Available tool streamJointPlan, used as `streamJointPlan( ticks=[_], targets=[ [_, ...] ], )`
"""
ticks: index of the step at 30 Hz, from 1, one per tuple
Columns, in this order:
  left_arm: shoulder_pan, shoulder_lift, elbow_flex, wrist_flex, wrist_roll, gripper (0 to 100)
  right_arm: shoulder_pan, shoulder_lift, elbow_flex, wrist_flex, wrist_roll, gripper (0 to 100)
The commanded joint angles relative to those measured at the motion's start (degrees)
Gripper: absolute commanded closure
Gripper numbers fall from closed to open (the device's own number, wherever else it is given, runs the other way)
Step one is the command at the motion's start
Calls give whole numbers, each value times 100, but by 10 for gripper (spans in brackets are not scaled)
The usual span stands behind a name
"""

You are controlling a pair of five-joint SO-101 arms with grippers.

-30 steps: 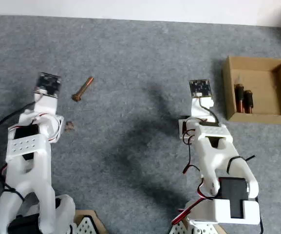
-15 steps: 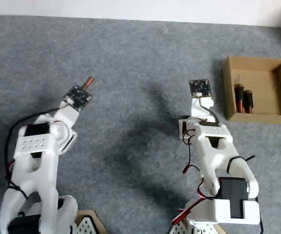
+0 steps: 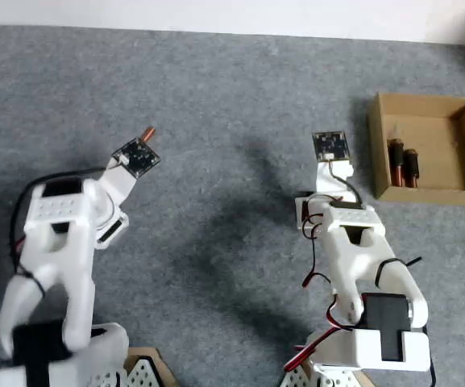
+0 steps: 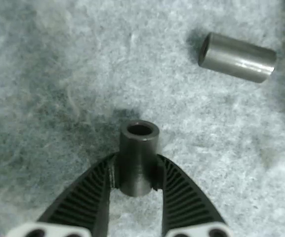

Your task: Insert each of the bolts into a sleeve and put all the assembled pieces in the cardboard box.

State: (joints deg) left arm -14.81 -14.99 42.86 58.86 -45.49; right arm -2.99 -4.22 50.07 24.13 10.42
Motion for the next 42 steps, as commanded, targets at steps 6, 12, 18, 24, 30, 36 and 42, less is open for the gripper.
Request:
streamJointPlan(
  ticks=[6,12,18,24,30,36,42],
  targets=[
    [-40,611,-857,79,-440,815,-207,-101,75,-48,62,993],
    [-391,1191,-1552,132,-782,815,-207,-101,66,-48,62,993],
    [-479,2202,-2053,176,-1046,815,-207,-92,66,-48,62,993],
    [-453,2976,-2536,211,-1380,815,-207,-92,66,-48,62,993],
    [-365,3187,-2932,360,-1495,815,-207,-84,66,-48,62,993],
    [-57,3222,-3336,703,-1495,833,-207,-84,66,-48,62,993],
    [163,3222,-3363,941,-1495,993,-207,-84,66,-48,62,993]
  ],
)
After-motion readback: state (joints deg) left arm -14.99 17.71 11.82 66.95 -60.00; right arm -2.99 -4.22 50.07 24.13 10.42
